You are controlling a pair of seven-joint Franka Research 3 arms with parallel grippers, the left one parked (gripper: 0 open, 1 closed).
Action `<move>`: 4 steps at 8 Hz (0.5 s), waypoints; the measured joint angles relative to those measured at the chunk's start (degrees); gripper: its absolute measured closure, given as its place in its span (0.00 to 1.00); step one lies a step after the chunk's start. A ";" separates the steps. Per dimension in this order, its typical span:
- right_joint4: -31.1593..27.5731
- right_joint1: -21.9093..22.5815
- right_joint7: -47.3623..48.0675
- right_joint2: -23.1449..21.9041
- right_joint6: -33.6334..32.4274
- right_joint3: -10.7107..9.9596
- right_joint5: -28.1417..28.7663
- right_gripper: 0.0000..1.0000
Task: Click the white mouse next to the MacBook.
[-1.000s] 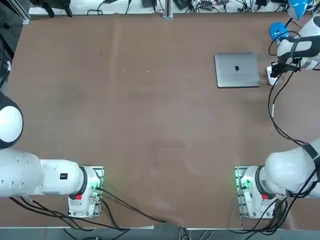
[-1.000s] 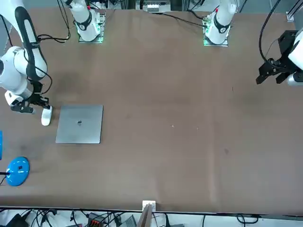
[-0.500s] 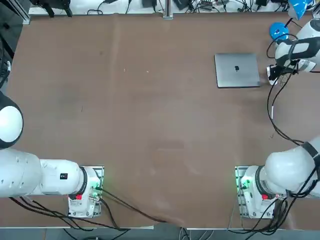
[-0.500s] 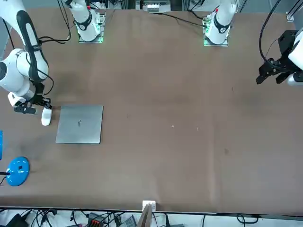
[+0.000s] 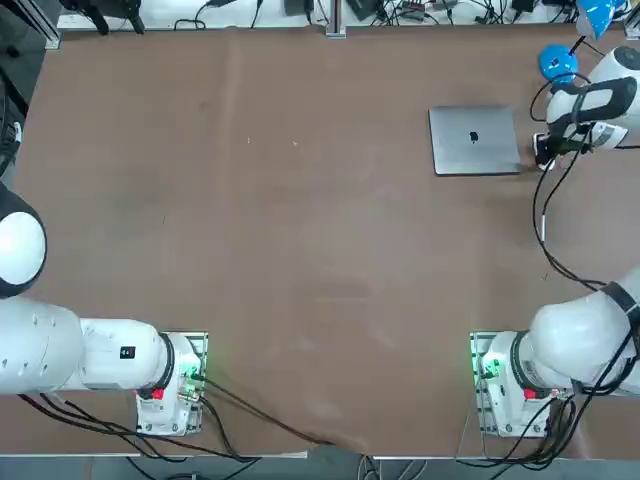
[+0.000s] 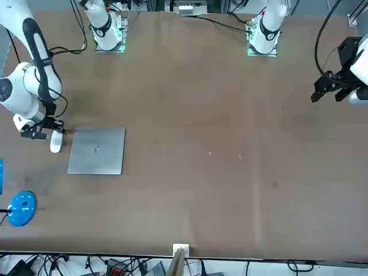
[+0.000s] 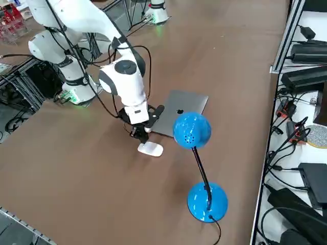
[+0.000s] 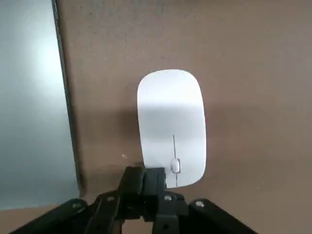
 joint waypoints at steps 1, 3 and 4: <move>-0.03 -0.04 0.00 0.05 0.14 0.00 0.00 0.98; -0.19 -0.21 0.00 0.06 0.62 0.00 0.00 0.98; -0.23 -0.24 0.00 0.04 0.72 0.00 0.00 0.98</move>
